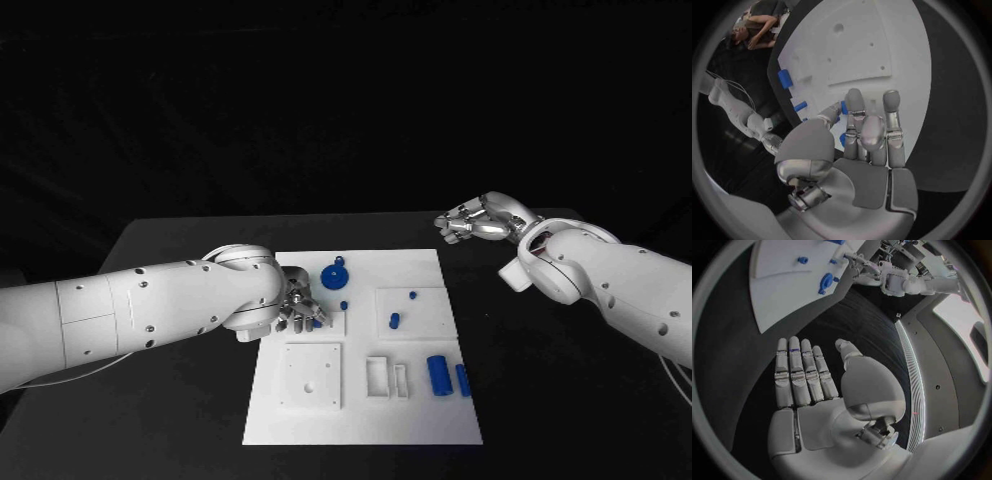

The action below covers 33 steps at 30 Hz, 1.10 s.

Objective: Assemble the parts on the task board

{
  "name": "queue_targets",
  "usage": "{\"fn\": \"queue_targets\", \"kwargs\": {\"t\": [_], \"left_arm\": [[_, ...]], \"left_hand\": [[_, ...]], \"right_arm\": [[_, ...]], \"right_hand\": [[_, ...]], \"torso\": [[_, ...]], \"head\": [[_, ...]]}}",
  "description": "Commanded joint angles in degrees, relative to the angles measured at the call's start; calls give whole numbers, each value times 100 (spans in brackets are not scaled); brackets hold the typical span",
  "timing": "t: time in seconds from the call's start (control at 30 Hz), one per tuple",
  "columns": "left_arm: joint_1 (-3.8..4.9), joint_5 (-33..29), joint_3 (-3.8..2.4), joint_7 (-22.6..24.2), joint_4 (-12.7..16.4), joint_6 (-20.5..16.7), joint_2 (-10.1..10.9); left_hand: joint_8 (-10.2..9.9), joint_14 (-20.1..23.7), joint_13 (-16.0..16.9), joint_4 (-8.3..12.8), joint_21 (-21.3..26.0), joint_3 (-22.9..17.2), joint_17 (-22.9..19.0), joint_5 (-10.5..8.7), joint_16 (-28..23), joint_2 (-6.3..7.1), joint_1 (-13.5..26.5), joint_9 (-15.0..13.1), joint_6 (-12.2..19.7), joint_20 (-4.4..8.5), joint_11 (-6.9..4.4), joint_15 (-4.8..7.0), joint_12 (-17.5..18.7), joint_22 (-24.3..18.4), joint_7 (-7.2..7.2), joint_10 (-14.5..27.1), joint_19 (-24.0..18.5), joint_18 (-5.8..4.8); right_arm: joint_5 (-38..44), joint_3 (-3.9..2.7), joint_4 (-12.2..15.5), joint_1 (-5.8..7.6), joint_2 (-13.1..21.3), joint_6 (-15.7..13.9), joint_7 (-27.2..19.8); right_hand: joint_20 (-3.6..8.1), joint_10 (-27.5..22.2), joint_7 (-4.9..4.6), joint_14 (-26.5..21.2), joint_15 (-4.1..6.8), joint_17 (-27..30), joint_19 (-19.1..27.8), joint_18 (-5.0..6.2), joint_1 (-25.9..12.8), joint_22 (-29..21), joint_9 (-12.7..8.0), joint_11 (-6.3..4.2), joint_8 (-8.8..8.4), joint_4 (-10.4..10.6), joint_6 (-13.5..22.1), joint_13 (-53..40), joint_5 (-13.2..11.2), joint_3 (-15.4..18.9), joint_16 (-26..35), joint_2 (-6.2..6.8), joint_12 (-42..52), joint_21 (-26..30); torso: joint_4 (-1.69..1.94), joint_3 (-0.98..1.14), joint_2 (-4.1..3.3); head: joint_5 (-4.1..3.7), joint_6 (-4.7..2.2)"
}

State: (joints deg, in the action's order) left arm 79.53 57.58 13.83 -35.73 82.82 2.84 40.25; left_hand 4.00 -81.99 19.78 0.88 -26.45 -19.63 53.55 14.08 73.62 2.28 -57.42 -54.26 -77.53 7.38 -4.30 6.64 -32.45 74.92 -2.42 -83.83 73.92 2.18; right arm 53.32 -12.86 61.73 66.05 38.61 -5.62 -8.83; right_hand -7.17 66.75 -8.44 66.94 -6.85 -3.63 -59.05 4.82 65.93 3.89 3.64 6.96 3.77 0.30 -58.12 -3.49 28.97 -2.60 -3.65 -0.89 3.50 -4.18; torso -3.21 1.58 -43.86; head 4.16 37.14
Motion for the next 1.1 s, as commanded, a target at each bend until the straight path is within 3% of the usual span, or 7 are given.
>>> {"fn": "queue_targets", "kwargs": {"t": [0.03, 0.1, 0.27, 0.63, 0.7, 0.83, 1.1], "left_arm": [[-4, 9, -3, 89, -1, -19, -13], [-4, 14, -3, 85, -5, -29, -11], [-4, 31, -4, 73, -4, -48, 8], [5, 19, -47, 128, 88, -179, 184], [13, 4, -71, 135, 105, -187, 204], [32, -60, -179, 129, 138, -159, 259], [122, -159, -470, 108, 108, -43, 359]], "left_hand": [[-7, -10, 7, -57, 27, 3, -5, -68, 28, 35, -41, 7, -6, -5, -31, 22, -15, 100, -29, -299, 32, -61], [-5, -12, 8, -141, 29, 64, -1, -421, 31, 60, -4, 5, -24, -3, -31, 22, -18, 99, -32, -299, 35, -63], [-7, -10, 9, -396, 28, 97, -9, -591, 25, 194, -38, 6, -45, 0, -31, 27, -18, 103, -33, -299, 45, -61], [-19, 4, -14, -1263, 39, 27, -68, -1082, -26, 841, -85, 113, -68, 26, -26, 41, 18, 98, -8, -298, 46, -74], [-17, 9, -19, -1345, 42, 67, -83, -1106, -38, 872, -94, 155, -71, 32, -22, 45, 18, 99, 3, -299, 48, -80], [-10, 19, -60, -1495, 58, 115, -117, -1118, -79, 924, -170, 416, -18, 58, -17, 54, 42, 99, 28, -299, 54, -105], [-38, 94, -157, -1165, 159, 166, -341, -1126, -286, 724, -337, 1146, 330, 35, 18, 22, 264, 77, 137, -293, 15, -93]], "right_arm": [[-6, -4, -5, -7, -1, 50, -47], [-6, -4, -6, -10, 0, 50, -46], [-6, -4, -10, -14, 5, 45, -46], [-24, -4, -33, -28, 20, 37, -46], [-29, -4, -35, -30, 23, 36, -45], [-37, -4, -40, -34, 24, 36, -44], [-72, -4, -111, -37, 28, 34, -45]], "right_hand": [[0, -45, -1, -40, -1, 9, 24, 38, 23, -5, -6, -8, -22, -6, 32, 7, 18, 20, 14, -20, -15, -24], [-2, -51, -5, -45, -5, 9, 28, 38, 10, -5, -6, -5, -22, -17, 39, 7, 16, 42, 15, -23, -15, -24], [-3, -53, -6, -46, -6, 9, 31, 38, 8, -5, -6, -3, -22, -21, 45, 7, 20, 52, 14, -25, -15, -23], [-6, -60, -12, -55, -8, 9, 39, 38, 1, -5, -6, 1, -22, -25, 59, 7, 20, 74, 15, -27, -15, -21], [-6, -60, -12, -55, -8, 9, 39, 38, 1, -5, -6, 1, -22, -25, 59, 7, 20, 74, 15, -27, -15, -21], [-6, -60, -12, -55, -8, 9, 39, 38, 1, -5, -6, 1, -22, -25, 59, 7, 20, 74, 15, -27, -15, -21], [-8, -58, -13, -55, -9, 9, 41, 41, 1, -5, -6, 3, -22, -35, 72, 7, 25, 103, 14, -39, -14, -23]], "torso": [[1, 0, 0], [2, 0, 0], [3, -4, 2], [1, -4, 5], [2, -5, 5], [-4, 2, -1], [0, 3, 1]], "head": [[-2, 0], [-3, 0], [-8, 3], [0, -4], [6, -17], [2, -28], [28, -61]]}}
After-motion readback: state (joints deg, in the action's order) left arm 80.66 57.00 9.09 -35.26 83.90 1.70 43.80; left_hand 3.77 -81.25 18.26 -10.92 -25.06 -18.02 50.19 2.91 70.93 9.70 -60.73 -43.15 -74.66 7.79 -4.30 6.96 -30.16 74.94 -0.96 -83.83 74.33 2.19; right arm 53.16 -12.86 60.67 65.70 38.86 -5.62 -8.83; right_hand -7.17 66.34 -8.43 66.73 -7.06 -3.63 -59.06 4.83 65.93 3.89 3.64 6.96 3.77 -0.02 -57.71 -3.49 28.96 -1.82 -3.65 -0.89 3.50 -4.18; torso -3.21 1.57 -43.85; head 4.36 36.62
